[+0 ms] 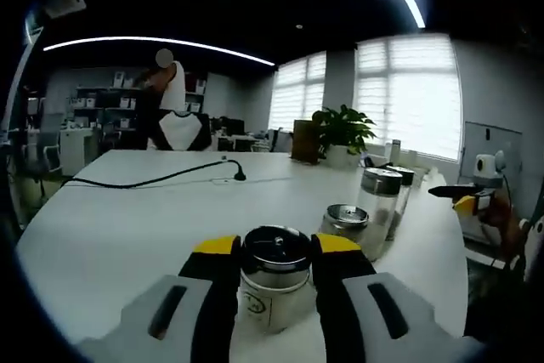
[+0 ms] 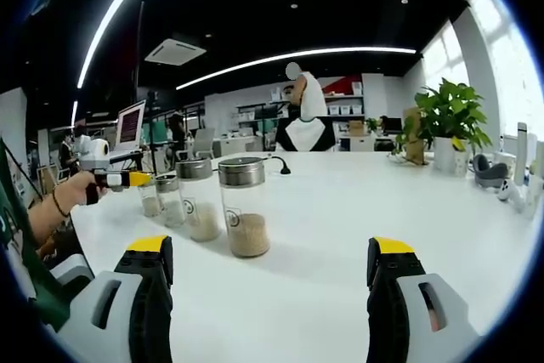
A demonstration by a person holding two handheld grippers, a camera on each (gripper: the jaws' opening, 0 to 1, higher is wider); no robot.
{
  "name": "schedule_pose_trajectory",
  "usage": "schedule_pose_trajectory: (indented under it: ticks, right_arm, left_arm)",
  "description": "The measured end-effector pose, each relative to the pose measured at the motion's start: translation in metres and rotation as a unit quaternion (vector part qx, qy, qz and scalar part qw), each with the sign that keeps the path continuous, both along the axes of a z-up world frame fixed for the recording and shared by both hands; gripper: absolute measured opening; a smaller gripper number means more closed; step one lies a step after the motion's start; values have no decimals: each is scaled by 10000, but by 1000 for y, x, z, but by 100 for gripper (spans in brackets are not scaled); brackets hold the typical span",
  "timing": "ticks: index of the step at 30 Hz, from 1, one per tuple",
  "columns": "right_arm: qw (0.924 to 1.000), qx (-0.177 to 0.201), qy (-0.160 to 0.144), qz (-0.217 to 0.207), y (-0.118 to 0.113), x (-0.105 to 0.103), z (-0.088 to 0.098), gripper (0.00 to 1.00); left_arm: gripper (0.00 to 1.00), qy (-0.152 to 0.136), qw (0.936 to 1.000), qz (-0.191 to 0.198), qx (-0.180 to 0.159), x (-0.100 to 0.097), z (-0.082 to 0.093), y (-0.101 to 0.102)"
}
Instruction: Rotate the seasoning bottle until the label or dispensing opening points toward the visible target arrow and the bottle remains upright within the marked orientation range
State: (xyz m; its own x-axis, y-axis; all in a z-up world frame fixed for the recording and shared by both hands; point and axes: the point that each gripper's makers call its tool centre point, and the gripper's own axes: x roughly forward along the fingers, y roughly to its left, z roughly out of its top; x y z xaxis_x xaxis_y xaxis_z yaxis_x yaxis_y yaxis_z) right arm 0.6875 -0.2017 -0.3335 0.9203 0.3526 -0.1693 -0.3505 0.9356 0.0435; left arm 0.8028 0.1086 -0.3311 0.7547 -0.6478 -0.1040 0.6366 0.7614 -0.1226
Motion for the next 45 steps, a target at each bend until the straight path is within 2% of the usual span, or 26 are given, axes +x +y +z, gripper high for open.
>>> schedule_pose_trajectory:
  ticks: [2, 5, 6, 10, 12, 15, 19, 21, 23, 24, 26, 28, 31, 33, 40, 45]
  right_arm:
    - [10000, -3, 1, 5, 0, 0, 0, 97]
    - [10000, -5, 7, -7, -1, 0, 0, 97]
    - [10000, 1, 6, -14, -1, 0, 0, 97]
    - [10000, 7, 29, -2, 0, 0, -2, 97]
    - [10000, 11, 28, 16, 1, 0, -2, 97]
    - [10000, 12, 37, 27, 2, 0, -3, 97]
    - [10000, 26, 33, 30, 1, 1, -3, 97]
    - [10000, 30, 34, 32, 2, 1, -3, 97]
    - [10000, 30, 35, 44, 2, 1, -3, 97]
    - [10000, 30, 38, 50, 2, 1, -3, 97]
    - [10000, 32, 37, 58, 3, 1, -3, 97]
    - [10000, 33, 46, 65, 3, 1, -4, 97]
    - [10000, 31, 41, 58, 2, 1, -3, 97]
    - [10000, 33, 23, 41, 1, 1, -2, 97]
    - [10000, 33, 11, -13, -3, 1, -1, 97]
    - [10000, 39, 75, -22, -4, 3, -5, 97]
  left_arm:
    - [36, -57, 10000, -11, 30, -1, 0, 0]
    - [53, -300, 9995, -45, 42, -2, 6, 1]
    - [54, -369, 9993, -88, 16, -3, 9, 1]
    - [52, -614, 9976, -281, 141, -7, 19, 2]
    - [52, -655, 9962, -552, 179, -11, 21, -1]
    - [52, -632, 9891, -1300, 265, -23, 21, -12]
    - [52, -717, 9843, -1573, 358, -22, 23, -9]
    - [52, -660, 9788, -1913, 325, -25, 23, -12]
    - [52, -654, 9756, -2082, 263, -23, 24, -12]
    - [52, -600, 9745, -2153, 182, -22, 25, -12]
    - [52, -560, 9684, -2430, -76, -22, 30, -14]
    - [52, -535, 9620, -2677, -79, -20, 28, -16]
    - [52, -450, 9594, -2783, -39, -12, 23, -16]
    - [51, -378, 9541, -2970, -110, -12, 22, -19]
    - [47, -274, 9466, -3208, 144, -17, 11, -24]
    - [37, -247, 9484, -3152, 255, -14, 6, -20]
